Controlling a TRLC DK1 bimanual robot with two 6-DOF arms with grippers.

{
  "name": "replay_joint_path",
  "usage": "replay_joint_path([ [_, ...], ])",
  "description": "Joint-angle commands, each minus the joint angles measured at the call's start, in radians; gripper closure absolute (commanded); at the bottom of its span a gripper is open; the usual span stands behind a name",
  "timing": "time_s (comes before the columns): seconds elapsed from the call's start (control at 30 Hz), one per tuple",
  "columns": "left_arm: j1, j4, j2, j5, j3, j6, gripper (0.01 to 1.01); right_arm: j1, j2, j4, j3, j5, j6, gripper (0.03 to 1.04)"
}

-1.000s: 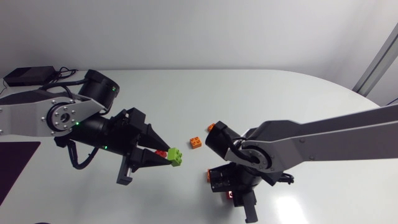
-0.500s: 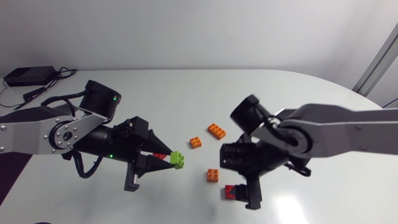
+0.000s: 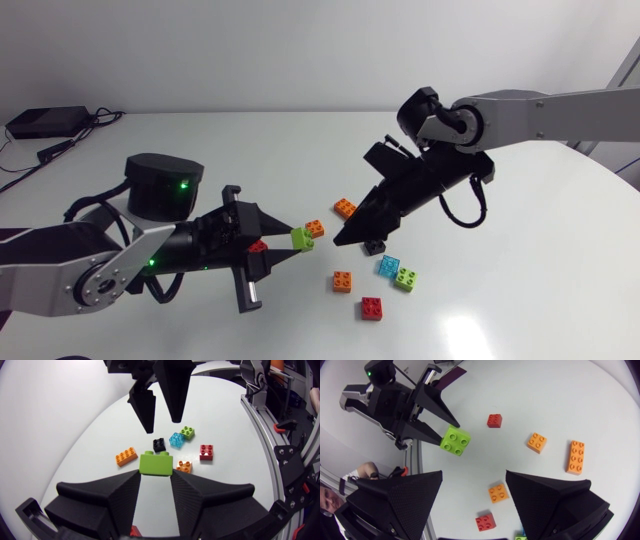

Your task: Separate the duplo bricks

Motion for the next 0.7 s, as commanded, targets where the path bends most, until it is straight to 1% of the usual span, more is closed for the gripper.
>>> replay_joint_path([
  [0.0,-0.011,0.056,-0.020,-0.031,-0.042,-0.049,0.703,-0.010,0.059,-0.048,0.047,-0.069,0.035,0.16],
  [0.1,-0.014,0.103,-0.017,-0.056,-0.056,-0.067,0.703,-0.010,0.090,-0.069,0.076,-0.126,0.037,0.16],
  [0.23,-0.014,0.149,-0.004,-0.070,-0.060,-0.087,0.703,0.011,0.102,-0.063,0.096,-0.149,0.063,0.16],
  [0.3,-0.014,0.161,0.005,-0.073,-0.056,-0.096,0.703,0.023,0.107,-0.048,0.099,-0.152,0.083,0.16],
  [0.37,-0.019,0.172,0.011,-0.077,-0.051,-0.106,0.703,0.034,0.111,-0.032,0.103,-0.158,0.103,0.21],
  [0.47,-0.031,0.183,0.023,-0.084,-0.040,-0.122,0.703,0.049,0.116,0.002,0.103,-0.160,0.138,0.21],
  [0.57,-0.054,0.192,0.045,-0.100,-0.025,-0.125,0.703,0.068,0.117,0.018,0.103,-0.160,0.155,0.21],
  [0.67,-0.061,0.203,0.063,-0.110,-0.014,-0.127,0.703,0.071,0.114,0.046,0.094,-0.161,0.175,0.25],
])
